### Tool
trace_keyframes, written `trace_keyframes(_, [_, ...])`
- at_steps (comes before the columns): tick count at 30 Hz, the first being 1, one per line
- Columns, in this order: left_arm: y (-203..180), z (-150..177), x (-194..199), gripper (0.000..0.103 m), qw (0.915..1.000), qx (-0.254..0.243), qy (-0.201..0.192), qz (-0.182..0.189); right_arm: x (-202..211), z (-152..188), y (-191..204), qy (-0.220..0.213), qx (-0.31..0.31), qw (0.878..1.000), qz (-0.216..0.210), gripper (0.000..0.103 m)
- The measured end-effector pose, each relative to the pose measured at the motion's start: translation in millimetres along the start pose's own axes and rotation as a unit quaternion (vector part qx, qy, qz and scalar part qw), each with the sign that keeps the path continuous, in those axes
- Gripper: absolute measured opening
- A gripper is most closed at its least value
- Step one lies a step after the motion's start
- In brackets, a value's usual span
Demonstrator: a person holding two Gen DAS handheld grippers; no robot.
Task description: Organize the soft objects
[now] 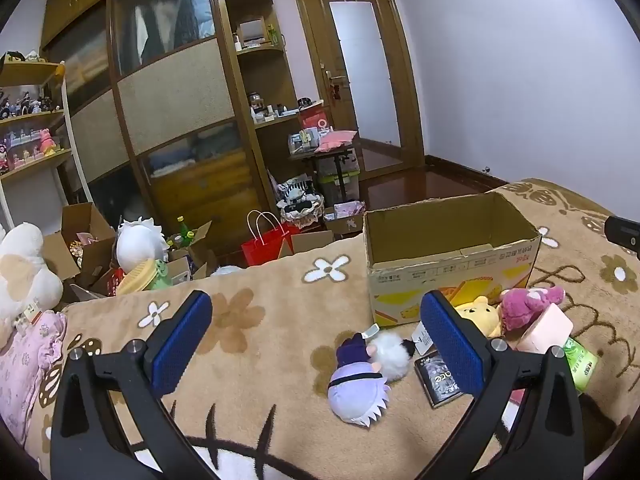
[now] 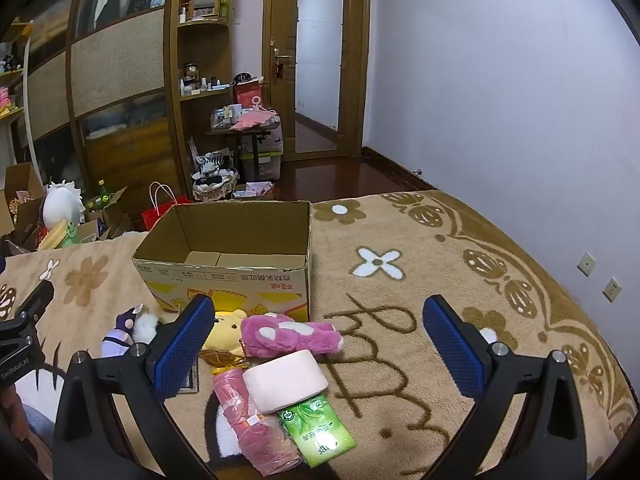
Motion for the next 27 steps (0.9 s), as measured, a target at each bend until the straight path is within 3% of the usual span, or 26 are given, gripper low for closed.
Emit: trace_keyframes(27, [0.5,2.0,-1.6,0.103,1.0000,0.001,0.003,0.001,0.4,-0.2,-0.1,-0.001,0.001,1.000,0.000,0.103])
Point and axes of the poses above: each gripper's, at about its wrist camera, not at the fingertips, and x roughly against the way its jaws point, y to its left, z to its underside, the point moved 2 cm from there along -x, roughly the way its jaws point, and after that the axes turned 6 degrees about z, right-handed, at the moved point
